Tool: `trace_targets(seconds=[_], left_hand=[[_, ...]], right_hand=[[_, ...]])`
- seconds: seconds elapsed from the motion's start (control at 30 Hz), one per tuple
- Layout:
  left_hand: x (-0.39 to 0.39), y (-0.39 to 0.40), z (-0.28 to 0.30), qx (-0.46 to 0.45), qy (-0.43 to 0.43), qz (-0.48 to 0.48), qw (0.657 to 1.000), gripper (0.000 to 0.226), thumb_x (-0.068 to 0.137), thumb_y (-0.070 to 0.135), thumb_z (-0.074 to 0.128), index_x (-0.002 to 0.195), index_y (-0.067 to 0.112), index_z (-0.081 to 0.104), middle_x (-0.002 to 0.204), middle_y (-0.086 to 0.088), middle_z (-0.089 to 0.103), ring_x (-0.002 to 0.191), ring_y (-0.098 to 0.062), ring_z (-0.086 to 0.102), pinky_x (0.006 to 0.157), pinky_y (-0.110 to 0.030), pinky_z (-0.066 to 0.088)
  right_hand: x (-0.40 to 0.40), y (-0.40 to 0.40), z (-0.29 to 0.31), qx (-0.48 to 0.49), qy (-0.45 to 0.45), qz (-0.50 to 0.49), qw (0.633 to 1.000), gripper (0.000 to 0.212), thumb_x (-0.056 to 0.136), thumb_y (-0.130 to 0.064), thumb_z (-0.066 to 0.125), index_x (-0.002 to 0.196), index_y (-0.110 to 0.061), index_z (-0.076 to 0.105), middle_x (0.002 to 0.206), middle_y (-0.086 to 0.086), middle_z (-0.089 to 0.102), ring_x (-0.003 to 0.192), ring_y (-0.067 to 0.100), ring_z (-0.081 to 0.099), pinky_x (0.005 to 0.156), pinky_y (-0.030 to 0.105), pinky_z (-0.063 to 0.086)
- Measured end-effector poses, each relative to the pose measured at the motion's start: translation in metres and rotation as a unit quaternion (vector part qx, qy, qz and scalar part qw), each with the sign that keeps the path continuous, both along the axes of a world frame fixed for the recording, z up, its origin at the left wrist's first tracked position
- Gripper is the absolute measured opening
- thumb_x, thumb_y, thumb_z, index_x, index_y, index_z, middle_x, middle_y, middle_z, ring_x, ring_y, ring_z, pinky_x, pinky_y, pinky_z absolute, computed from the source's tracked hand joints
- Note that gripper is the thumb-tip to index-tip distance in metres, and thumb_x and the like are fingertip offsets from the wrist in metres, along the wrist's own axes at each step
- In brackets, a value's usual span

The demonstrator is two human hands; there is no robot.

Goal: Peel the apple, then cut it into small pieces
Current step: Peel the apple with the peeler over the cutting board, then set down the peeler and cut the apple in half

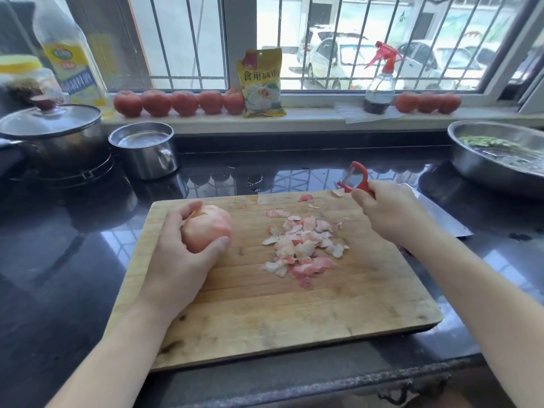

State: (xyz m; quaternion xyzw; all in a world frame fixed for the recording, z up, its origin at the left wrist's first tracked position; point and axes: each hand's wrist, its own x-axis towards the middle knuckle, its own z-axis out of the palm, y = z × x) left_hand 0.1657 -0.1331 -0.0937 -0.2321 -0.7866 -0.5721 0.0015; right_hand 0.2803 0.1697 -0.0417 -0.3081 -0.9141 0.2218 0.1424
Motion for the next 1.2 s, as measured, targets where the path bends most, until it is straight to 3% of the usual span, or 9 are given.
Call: trace_targets(seconds=[0.13, 0.27, 0.4, 0.57, 0.73, 0.87, 1.03, 1.13, 1.2], left_hand=[[-0.002, -0.004, 0.003, 0.129, -0.047, 0.056, 0.989, 0.058, 0.074, 0.036, 0.079, 0.124, 0.051, 0.053, 0.129, 0.01, 0.06, 0.109, -0.007, 0.063, 0.091, -0.023, 0.052], [-0.005, -0.009, 0.004, 0.222, -0.061, 0.135, 0.964, 0.061, 0.072, 0.038, 0.076, 0.128, 0.049, 0.053, 0.13, 0.008, 0.058, 0.113, -0.013, 0.064, 0.095, -0.051, 0.058], [-0.015, -0.014, 0.001, 0.26, -0.106, 0.176, 0.943, 0.063, 0.069, 0.042, 0.072, 0.129, 0.045, 0.054, 0.123, 0.014, 0.058, 0.115, -0.02, 0.065, 0.095, -0.059, 0.056], [-0.02, -0.011, -0.001, 0.224, -0.128, 0.142, 0.956, 0.061, 0.069, 0.036, 0.07, 0.128, 0.038, 0.055, 0.121, 0.014, 0.059, 0.113, -0.016, 0.063, 0.093, -0.039, 0.057], [-0.021, -0.005, -0.007, 0.109, -0.061, 0.113, 0.986, 0.052, 0.081, 0.027, 0.081, 0.124, 0.04, 0.055, 0.121, 0.017, 0.06, 0.11, -0.007, 0.06, 0.087, -0.02, 0.047], [-0.018, -0.001, -0.01, 0.019, -0.013, 0.105, 0.994, 0.057, 0.082, 0.022, 0.08, 0.131, 0.036, 0.055, 0.124, 0.015, 0.056, 0.115, -0.006, 0.054, 0.086, -0.007, 0.039], [-0.012, 0.0, -0.006, -0.013, 0.018, 0.101, 0.995, 0.057, 0.082, 0.024, 0.08, 0.133, 0.03, 0.056, 0.124, 0.011, 0.057, 0.117, -0.01, 0.053, 0.093, -0.013, 0.04], [-0.005, 0.002, -0.001, -0.022, 0.029, 0.103, 0.994, 0.057, 0.077, 0.036, 0.078, 0.13, 0.03, 0.057, 0.124, 0.01, 0.058, 0.119, -0.015, 0.054, 0.105, -0.036, 0.046], [0.006, 0.004, 0.008, -0.025, 0.039, 0.102, 0.994, 0.058, 0.076, 0.038, 0.074, 0.131, 0.033, 0.056, 0.125, 0.013, 0.055, 0.121, -0.015, 0.053, 0.108, -0.043, 0.046]], right_hand=[[-0.017, -0.036, 0.003, 0.013, -0.082, 0.109, 0.991, 0.022, 0.103, -0.034, 0.047, 0.093, -0.019, 0.059, 0.086, -0.002, 0.06, 0.078, 0.02, 0.057, 0.061, 0.03, 0.041], [-0.032, -0.088, 0.009, 0.071, -0.071, 0.21, 0.973, 0.012, 0.098, -0.033, 0.06, 0.089, -0.025, 0.059, 0.08, -0.012, 0.053, 0.073, 0.009, 0.049, 0.061, 0.014, 0.033], [-0.081, -0.096, -0.001, 0.071, -0.045, 0.236, 0.968, 0.022, 0.097, -0.039, 0.063, 0.117, -0.03, 0.063, 0.101, -0.006, 0.047, 0.09, 0.018, 0.053, 0.08, 0.034, 0.046], [-0.169, -0.038, -0.016, 0.165, -0.096, 0.156, 0.969, 0.033, 0.099, -0.021, 0.053, 0.126, -0.036, 0.064, 0.113, 0.003, 0.047, 0.106, 0.029, 0.05, 0.086, 0.04, 0.037], [-0.208, -0.011, -0.023, 0.124, -0.173, 0.117, 0.97, 0.044, 0.096, -0.011, 0.051, 0.129, -0.037, 0.064, 0.135, 0.005, 0.049, 0.125, 0.033, 0.045, 0.105, 0.047, 0.041], [-0.212, -0.004, -0.034, 0.1, -0.212, 0.122, 0.964, 0.058, 0.095, -0.009, 0.042, 0.142, -0.042, 0.053, 0.143, 0.008, 0.047, 0.13, 0.035, 0.041, 0.102, 0.05, 0.047], [-0.18, -0.002, -0.029, 0.057, -0.025, 0.079, 0.995, 0.053, 0.094, -0.005, 0.052, 0.141, -0.03, 0.053, 0.13, 0.006, 0.05, 0.121, 0.029, 0.048, 0.096, 0.044, 0.049], [-0.116, -0.002, -0.026, 0.031, 0.108, 0.039, 0.993, 0.031, 0.095, -0.006, 0.054, 0.118, -0.021, 0.069, 0.113, 0.003, 0.059, 0.103, 0.023, 0.059, 0.075, 0.03, 0.052], [-0.067, 0.004, -0.027, 0.053, 0.127, 0.015, 0.99, 0.012, 0.093, -0.017, 0.064, 0.1, -0.02, 0.074, 0.102, 0.004, 0.069, 0.096, 0.024, 0.064, 0.08, 0.037, 0.054]])
